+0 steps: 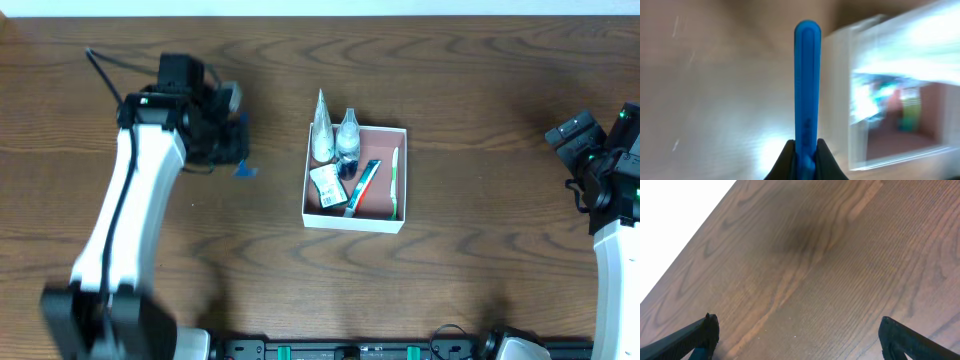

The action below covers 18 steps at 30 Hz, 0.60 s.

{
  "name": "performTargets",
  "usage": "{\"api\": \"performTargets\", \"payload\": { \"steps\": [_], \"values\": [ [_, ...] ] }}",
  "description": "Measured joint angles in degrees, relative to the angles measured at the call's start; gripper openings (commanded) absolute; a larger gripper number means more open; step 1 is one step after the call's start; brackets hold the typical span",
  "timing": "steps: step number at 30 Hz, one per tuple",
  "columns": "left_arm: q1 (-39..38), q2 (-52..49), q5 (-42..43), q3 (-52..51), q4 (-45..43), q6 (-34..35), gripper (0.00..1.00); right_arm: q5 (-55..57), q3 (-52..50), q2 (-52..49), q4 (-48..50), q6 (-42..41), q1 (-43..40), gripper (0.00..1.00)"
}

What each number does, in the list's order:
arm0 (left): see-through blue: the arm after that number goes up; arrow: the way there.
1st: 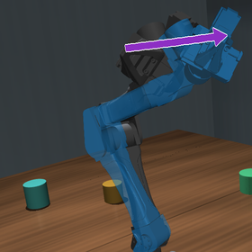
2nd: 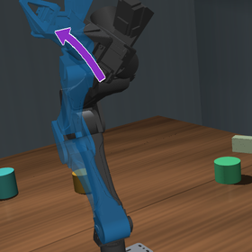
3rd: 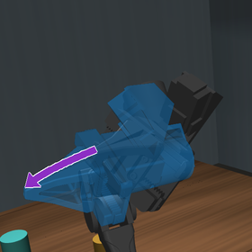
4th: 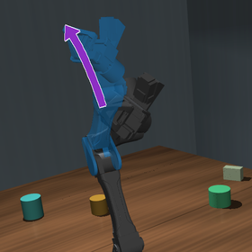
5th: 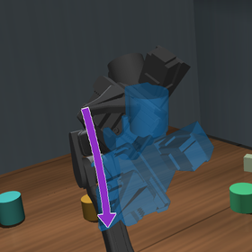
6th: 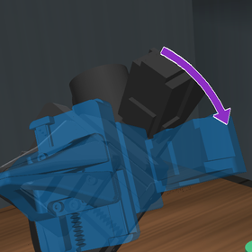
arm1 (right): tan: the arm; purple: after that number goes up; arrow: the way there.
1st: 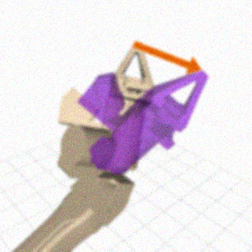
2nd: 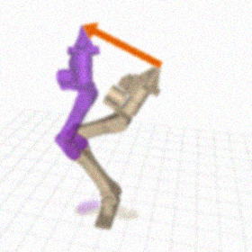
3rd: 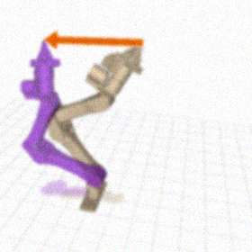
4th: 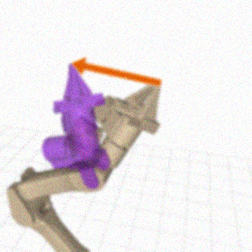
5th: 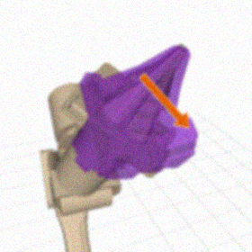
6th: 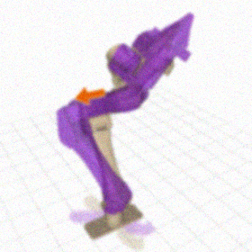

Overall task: Pack container
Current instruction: 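Carry the razor over the box and lower it inside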

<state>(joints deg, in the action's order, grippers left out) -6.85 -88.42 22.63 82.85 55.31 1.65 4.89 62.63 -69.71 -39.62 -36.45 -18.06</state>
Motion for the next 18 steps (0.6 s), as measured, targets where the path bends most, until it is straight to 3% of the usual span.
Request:
{"api": "performTargets", "payload": {
  "steps": [5,9,14,18],
  "values": [
    [-12.9,10.4,-3.1,1.9,-8.3,7.5,0.06,0.0,0.0,0.0,0.0,0.0,0.0,0.99],
    [-26.3,12.6,-13.0,2.0,-13.9,13.7,0.06,0.0,0.0,0.0,0.0,0.0,0.0,0.99],
    [-41.1,6.1,-28.3,2.0,-19.9,20.8,0.06,0.0,0.0,0.0,0.0,0.0,0.0,0.99],
    [-46.8,-2.3,-35.3,2.0,-24.0,23.5,0.06,0.0,0.0,0.0,0.0,0.0,0.0,0.99]
  ]
}}
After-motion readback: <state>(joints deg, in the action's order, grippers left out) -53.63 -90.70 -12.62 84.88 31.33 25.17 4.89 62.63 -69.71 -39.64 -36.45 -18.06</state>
